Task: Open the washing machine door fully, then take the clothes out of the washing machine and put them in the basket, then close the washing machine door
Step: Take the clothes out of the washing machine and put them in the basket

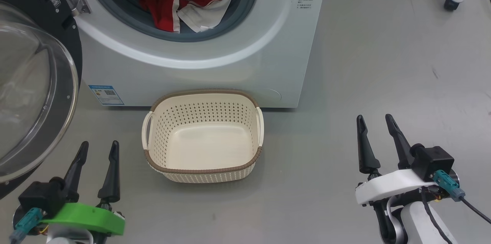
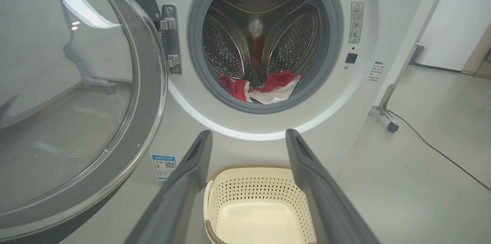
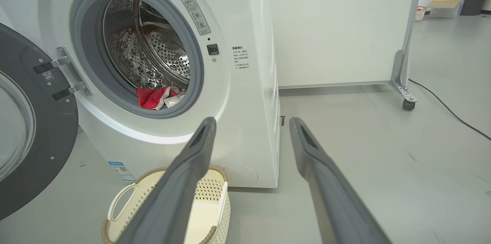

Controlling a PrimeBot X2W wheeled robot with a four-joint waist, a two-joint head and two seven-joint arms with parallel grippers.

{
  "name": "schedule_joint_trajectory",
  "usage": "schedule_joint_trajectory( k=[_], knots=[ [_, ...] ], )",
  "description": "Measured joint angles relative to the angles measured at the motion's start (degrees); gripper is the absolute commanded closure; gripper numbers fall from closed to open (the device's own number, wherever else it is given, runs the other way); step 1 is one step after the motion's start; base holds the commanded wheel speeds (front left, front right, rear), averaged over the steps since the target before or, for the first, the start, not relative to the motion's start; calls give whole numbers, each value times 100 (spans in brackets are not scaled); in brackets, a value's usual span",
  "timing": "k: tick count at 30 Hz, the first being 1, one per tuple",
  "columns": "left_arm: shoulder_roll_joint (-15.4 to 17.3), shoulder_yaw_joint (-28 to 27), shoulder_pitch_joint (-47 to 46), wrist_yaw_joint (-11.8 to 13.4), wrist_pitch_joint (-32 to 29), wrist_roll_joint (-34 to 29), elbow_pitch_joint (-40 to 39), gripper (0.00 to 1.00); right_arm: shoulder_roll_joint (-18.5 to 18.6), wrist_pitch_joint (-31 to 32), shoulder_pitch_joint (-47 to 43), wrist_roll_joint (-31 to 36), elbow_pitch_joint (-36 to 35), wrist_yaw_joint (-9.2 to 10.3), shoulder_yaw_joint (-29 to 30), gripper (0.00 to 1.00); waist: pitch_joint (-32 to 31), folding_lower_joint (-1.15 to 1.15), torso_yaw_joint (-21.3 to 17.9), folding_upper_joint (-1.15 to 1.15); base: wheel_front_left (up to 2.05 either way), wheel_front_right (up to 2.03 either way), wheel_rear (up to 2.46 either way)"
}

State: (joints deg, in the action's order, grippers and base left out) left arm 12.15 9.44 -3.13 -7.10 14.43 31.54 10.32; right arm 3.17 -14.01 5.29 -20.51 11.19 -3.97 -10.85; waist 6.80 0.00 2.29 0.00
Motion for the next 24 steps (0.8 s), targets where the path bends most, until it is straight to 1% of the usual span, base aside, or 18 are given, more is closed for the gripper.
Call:
schedule_joint_trajectory(
  k=[9, 13, 24],
  knots=[
    [13, -4, 0, 0, 0, 25, -7, 0, -5, -1, 0, 0, 16, 0, 5, 0, -14, 0, 13, 0, 117, -117, 0],
    [0, -120, -2, 0, 0, 24, -127, 0, -10, -1, 0, -1, 31, 0, 30, 0, -28, 0, 17, 0, 140, -140, 0],
    [29, -56, -1, -1, 0, -37, -188, 0, -18, -1, 0, -1, 46, -1, 33, 0, -54, 0, 20, 0, 112, -112, 0]
  ],
)
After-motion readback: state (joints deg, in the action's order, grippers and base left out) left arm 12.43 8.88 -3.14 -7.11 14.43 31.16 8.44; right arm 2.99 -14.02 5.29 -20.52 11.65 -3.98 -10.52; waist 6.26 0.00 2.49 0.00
